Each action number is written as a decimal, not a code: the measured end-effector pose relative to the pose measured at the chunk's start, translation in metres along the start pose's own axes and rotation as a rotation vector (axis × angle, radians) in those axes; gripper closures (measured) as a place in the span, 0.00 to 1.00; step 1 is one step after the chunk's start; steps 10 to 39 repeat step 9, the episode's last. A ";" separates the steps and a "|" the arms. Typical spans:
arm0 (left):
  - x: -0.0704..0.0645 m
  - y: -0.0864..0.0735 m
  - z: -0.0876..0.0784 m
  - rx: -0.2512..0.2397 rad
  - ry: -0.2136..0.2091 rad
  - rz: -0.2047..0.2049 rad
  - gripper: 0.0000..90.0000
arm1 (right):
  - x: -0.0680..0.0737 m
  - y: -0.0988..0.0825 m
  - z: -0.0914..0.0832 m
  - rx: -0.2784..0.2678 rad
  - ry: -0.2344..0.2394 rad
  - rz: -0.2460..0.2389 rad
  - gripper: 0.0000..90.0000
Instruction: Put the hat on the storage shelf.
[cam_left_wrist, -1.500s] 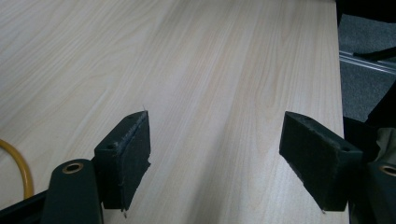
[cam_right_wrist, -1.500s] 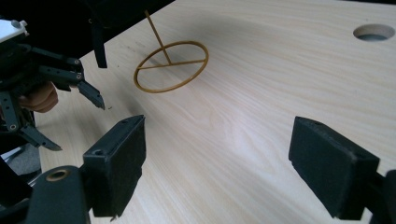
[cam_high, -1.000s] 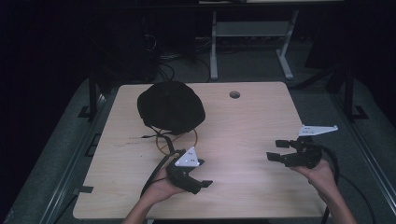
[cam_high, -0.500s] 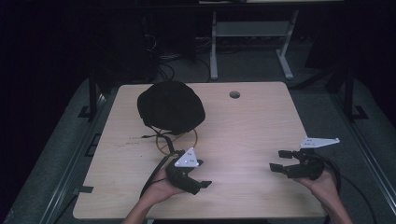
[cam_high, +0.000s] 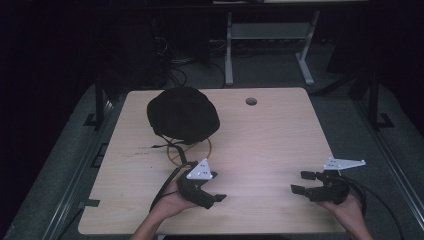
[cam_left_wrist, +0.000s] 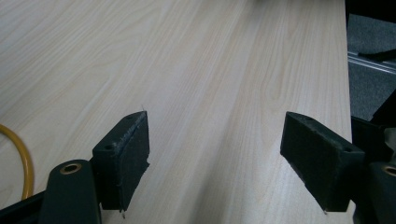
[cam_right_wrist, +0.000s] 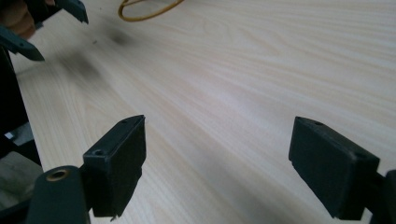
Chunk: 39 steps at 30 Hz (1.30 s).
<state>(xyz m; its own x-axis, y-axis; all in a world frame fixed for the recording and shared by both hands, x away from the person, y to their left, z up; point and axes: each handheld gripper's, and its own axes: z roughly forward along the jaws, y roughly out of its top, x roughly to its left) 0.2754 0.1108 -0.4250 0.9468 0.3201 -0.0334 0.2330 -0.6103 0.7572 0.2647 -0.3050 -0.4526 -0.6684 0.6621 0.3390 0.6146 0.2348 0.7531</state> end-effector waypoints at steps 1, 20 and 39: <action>0.000 0.000 0.000 -0.001 -0.003 0.002 0.26 | 0.004 -0.004 0.000 0.009 -0.011 -0.012 0.21; 0.000 0.002 0.002 0.000 -0.004 0.003 0.26 | 0.019 -0.021 -0.001 -0.045 -0.015 -0.021 0.19; 0.000 0.002 0.002 0.000 -0.004 0.003 0.26 | 0.019 -0.021 -0.001 -0.045 -0.015 -0.021 0.19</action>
